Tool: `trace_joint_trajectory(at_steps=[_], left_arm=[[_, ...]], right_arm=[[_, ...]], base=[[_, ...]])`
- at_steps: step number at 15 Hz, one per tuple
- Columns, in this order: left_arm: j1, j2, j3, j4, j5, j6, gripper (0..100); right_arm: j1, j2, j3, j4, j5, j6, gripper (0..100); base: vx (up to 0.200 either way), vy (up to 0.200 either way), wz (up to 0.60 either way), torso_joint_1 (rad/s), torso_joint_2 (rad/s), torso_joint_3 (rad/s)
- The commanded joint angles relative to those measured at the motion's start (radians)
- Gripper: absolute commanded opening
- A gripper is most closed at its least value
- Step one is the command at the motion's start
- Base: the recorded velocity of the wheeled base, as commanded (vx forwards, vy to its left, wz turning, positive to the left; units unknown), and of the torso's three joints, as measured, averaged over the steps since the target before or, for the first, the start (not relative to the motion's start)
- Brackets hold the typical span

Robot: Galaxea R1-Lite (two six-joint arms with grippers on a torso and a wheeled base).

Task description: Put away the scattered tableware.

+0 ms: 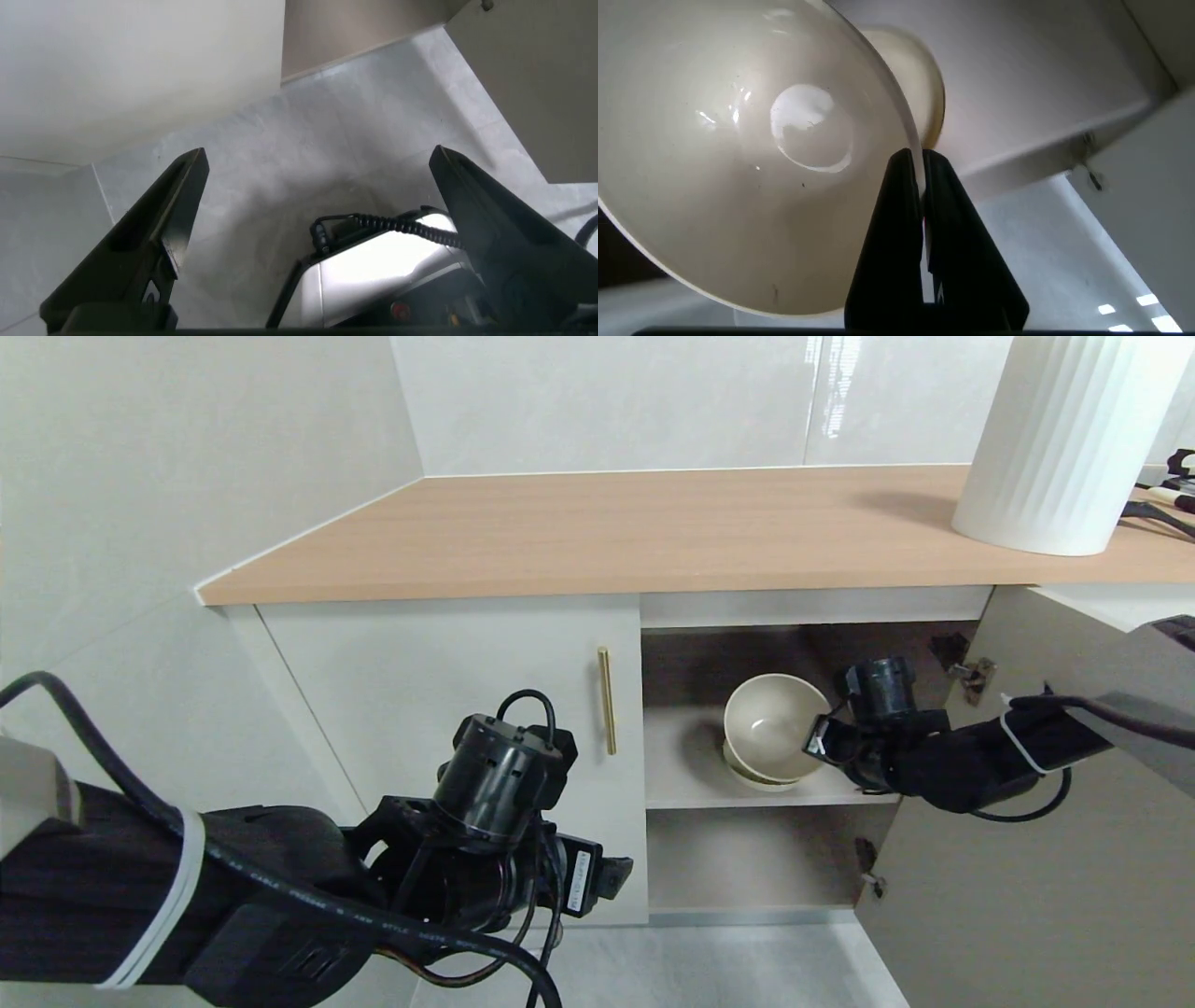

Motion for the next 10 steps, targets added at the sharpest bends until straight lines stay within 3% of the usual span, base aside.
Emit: trace_joint_trajectory(at_steps=[1,10], left_arm=[[0.0,-0.002,0.0,-0.001,0.0,0.0,100],[0.011,0.004,-0.002,-0.001,-0.001,0.0,100]], right_arm=[[-0.028,0.068,-0.071,0.003,0.001,0.0,0],[-0.046,0.171,-0.159,0.002,0.009,-0.009,0]], base=[[0.0,0.0,0.0,0.0,0.0,0.0],[0.0,0.0,0.0,0.0,0.0,0.0]])
